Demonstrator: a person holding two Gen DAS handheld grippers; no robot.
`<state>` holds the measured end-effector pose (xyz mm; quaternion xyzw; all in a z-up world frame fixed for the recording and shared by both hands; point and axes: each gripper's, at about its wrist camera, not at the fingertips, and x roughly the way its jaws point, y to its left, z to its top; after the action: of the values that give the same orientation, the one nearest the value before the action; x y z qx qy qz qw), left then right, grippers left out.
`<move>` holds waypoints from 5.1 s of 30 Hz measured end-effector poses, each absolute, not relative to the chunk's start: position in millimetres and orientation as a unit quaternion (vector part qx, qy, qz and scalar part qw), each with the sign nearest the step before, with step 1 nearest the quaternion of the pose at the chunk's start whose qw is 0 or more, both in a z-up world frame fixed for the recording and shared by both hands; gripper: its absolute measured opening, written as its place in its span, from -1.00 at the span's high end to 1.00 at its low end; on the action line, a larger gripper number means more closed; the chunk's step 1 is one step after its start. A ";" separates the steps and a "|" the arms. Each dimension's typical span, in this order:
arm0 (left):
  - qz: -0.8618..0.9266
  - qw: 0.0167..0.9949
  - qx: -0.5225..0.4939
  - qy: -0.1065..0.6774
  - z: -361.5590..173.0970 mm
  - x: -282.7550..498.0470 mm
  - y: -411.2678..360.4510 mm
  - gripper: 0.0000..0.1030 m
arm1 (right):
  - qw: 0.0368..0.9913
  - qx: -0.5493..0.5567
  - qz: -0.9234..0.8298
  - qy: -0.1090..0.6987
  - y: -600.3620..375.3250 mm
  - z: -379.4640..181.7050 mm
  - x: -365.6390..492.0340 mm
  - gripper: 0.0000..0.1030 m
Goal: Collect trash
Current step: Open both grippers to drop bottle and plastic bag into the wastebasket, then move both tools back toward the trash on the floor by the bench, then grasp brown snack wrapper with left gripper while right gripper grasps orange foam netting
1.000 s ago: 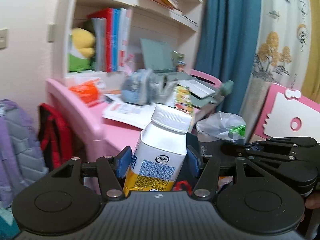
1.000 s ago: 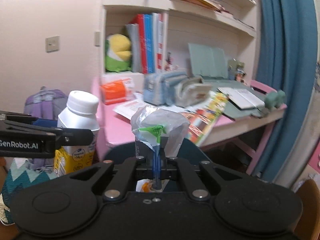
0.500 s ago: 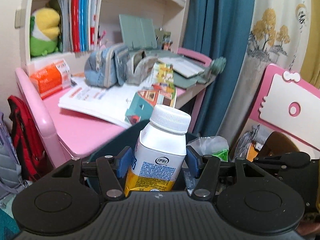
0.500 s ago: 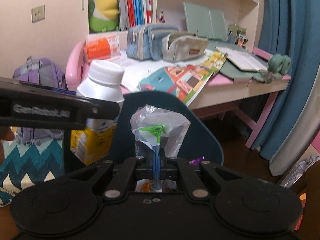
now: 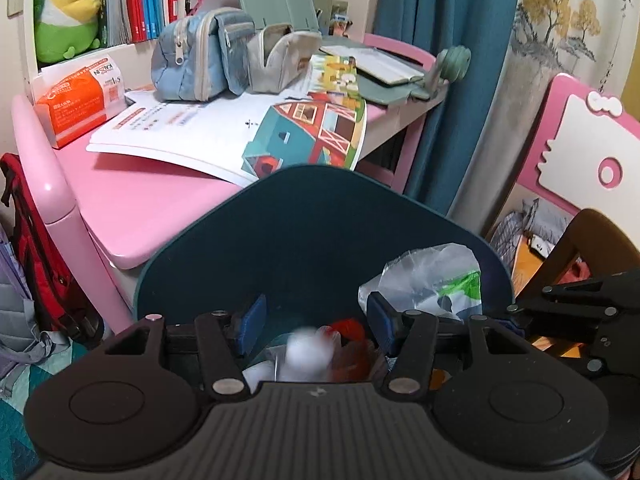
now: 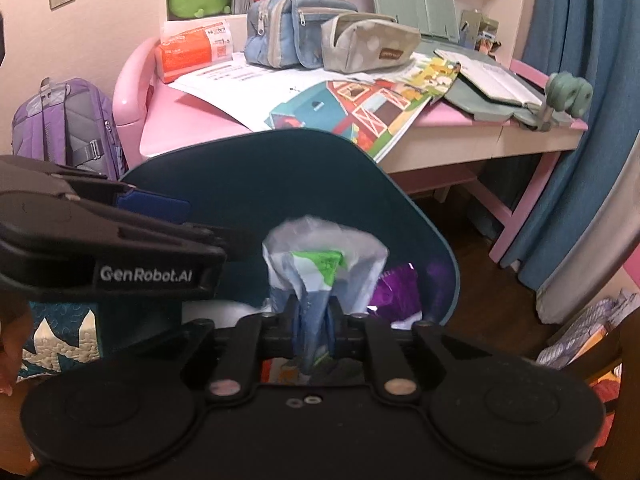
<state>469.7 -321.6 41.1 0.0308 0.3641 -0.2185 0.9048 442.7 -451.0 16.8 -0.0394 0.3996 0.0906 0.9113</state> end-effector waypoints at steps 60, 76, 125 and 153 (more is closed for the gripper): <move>-0.078 0.949 -0.043 0.302 42.3 181.0 0.6 -0.77 | 0.843 -0.113 0.378 0.365 -154.4 26.7 231.8 -0.08; 0.009 0.931 -0.121 0.344 -95.5 158.3 131.7 -0.99 | 0.813 -0.119 0.390 0.415 -73.5 -100.3 258.0 -0.10; 0.035 0.779 -0.108 0.617 -590.3 289.9 174.0 -0.98 | 0.683 -0.172 0.299 0.644 82.1 -606.3 412.3 -0.10; 0.021 0.741 -0.186 0.645 -643.4 290.3 181.6 0.31 | 0.702 -0.217 0.266 0.623 95.6 -627.5 391.0 0.87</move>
<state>290.3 181.6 -643.4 -0.1856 0.6454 0.0209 0.7406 391.0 95.6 -627.5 -0.2167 0.6235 0.2664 0.7024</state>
